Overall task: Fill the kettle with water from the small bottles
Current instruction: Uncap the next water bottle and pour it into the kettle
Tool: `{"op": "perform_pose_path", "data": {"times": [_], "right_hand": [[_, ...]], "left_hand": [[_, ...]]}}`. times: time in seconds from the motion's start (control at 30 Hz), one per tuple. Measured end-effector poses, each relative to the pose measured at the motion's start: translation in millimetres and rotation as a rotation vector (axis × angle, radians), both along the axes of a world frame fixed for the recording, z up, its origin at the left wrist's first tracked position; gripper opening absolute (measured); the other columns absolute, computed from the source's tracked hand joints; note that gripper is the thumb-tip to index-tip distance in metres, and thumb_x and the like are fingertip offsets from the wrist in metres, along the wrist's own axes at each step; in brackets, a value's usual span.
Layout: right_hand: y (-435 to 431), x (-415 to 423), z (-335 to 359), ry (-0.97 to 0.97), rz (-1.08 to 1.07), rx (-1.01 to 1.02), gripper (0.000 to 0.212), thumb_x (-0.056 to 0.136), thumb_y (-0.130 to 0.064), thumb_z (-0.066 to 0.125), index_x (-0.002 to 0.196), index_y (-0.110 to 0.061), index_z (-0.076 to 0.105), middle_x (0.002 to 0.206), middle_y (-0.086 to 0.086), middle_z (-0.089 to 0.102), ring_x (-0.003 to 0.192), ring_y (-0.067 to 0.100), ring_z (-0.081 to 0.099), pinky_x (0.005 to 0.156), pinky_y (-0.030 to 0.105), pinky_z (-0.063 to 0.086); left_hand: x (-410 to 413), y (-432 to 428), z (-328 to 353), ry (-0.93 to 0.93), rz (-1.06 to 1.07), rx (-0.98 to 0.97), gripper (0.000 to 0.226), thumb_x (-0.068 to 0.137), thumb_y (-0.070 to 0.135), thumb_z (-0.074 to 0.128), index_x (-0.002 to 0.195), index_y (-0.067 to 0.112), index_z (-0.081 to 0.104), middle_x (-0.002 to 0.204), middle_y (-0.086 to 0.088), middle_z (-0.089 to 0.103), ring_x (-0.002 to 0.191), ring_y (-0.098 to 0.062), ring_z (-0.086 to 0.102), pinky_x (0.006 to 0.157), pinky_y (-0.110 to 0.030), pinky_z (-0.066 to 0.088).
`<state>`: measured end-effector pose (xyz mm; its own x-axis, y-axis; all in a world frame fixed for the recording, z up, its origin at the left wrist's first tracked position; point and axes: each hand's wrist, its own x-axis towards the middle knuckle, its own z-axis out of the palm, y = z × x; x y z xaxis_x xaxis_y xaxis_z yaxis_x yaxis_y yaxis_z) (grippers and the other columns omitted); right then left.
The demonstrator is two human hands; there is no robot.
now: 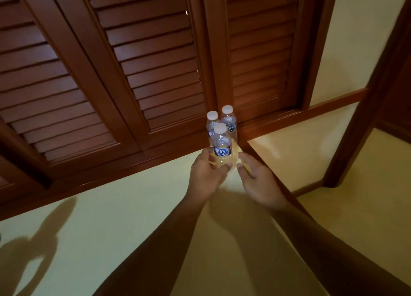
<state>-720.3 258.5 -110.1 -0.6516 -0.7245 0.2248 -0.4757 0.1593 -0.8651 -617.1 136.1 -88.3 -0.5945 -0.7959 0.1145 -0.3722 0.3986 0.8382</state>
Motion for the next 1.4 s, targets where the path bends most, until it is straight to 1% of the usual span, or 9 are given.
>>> {"op": "perform_pose_path", "data": {"times": [0.13,0.3,0.43,0.5,0.73,0.83,0.97,1.13,1.4], "right_hand": [[-1.4,-8.1,-8.7,0.072,-0.040,0.070,0.045,0.103,-0.021,0.050,0.147,-0.014,0.046,0.146,0.003,0.054,0.134,0.018,0.049,0.105,0.017,0.027],[-1.0,-12.2,-18.4,-0.004,-0.051,-0.006,0.044,0.102,-0.026,0.045,0.145,-0.020,0.047,0.141,-0.002,0.058,0.128,0.010,0.053,0.112,0.034,0.041],[1.4,-14.4,-18.9,-0.013,-0.073,-0.045,0.038,0.102,-0.013,0.050,0.139,-0.018,0.053,0.131,-0.012,0.056,0.114,-0.010,0.048,0.097,0.001,0.033],[-0.4,-15.2,-19.4,0.007,-0.081,-0.030,0.040,0.102,-0.014,0.050,0.142,-0.018,0.052,0.129,-0.015,0.053,0.114,-0.013,0.044,0.091,-0.006,0.026],[-3.8,-14.6,-23.1,0.088,-0.091,0.011,0.045,0.103,-0.020,0.050,0.147,-0.018,0.047,0.144,-0.005,0.054,0.130,0.003,0.046,0.103,0.009,0.027],[-5.1,-15.2,-25.1,0.123,-0.103,0.014,0.044,0.102,-0.018,0.050,0.147,-0.017,0.048,0.145,0.001,0.055,0.128,-0.002,0.045,0.103,0.004,0.025],[-5.9,-15.3,-26.1,0.126,-0.117,0.012,0.043,0.103,-0.018,0.050,0.146,-0.015,0.049,0.145,0.001,0.056,0.133,0.009,0.049,0.107,0.015,0.030],[-5.8,-16.1,-27.5,0.153,-0.114,0.018,0.043,0.101,-0.015,0.051,0.144,-0.013,0.051,0.143,0.003,0.057,0.131,0.010,0.050,0.103,0.006,0.026],[-3.4,-15.6,-27.0,0.169,-0.109,-0.002,0.044,0.100,-0.011,0.053,0.143,-0.011,0.052,0.141,0.004,0.059,0.131,0.011,0.052,0.108,0.016,0.032]], "left_hand": [[-32.7,-10.7,-13.0,-0.023,0.016,-0.018,0.051,0.085,0.037,0.084,0.128,0.025,0.060,0.109,0.005,0.066,0.095,-0.016,0.068,0.081,-0.034,0.059],[-59.1,-17.2,-23.3,-0.045,0.056,-0.044,0.051,0.085,0.037,0.085,0.126,0.020,0.059,0.109,0.001,0.068,0.094,-0.018,0.070,0.080,-0.034,0.057],[-68.3,-16.5,-26.9,-0.058,0.106,-0.069,0.050,0.085,0.038,0.085,0.123,0.017,0.060,0.106,-0.001,0.069,0.092,-0.016,0.064,0.074,-0.023,0.041],[-71.0,-15.8,-28.3,-0.048,0.118,-0.056,0.047,0.084,0.039,0.085,0.118,0.016,0.063,0.104,-0.002,0.071,0.092,-0.016,0.065,0.073,-0.023,0.041],[-78.8,-14.1,-27.2,-0.054,0.130,-0.036,0.041,0.086,0.039,0.084,0.112,0.013,0.067,0.098,0.005,0.066,0.090,-0.013,0.062,0.075,-0.024,0.043],[-80.5,-13.6,-27.1,-0.042,0.139,-0.022,0.040,0.085,0.039,0.085,0.110,0.013,0.067,0.101,0.000,0.072,0.093,-0.017,0.066,0.076,-0.025,0.045],[-83.0,-12.8,-26.0,-0.046,0.141,-0.030,0.042,0.085,0.040,0.085,0.113,0.012,0.069,0.107,-0.005,0.076,0.099,-0.022,0.071,0.077,-0.025,0.045],[-82.4,-11.6,-23.2,-0.055,0.139,-0.041,0.045,0.086,0.040,0.084,0.116,0.010,0.069,0.109,-0.006,0.076,0.101,-0.023,0.070,0.078,-0.025,0.044],[-78.4,-10.4,-25.9,-0.082,0.121,-0.040,0.052,0.084,0.044,0.085,0.119,0.010,0.069,0.109,-0.006,0.075,0.102,-0.023,0.069,0.078,-0.025,0.044]]}}
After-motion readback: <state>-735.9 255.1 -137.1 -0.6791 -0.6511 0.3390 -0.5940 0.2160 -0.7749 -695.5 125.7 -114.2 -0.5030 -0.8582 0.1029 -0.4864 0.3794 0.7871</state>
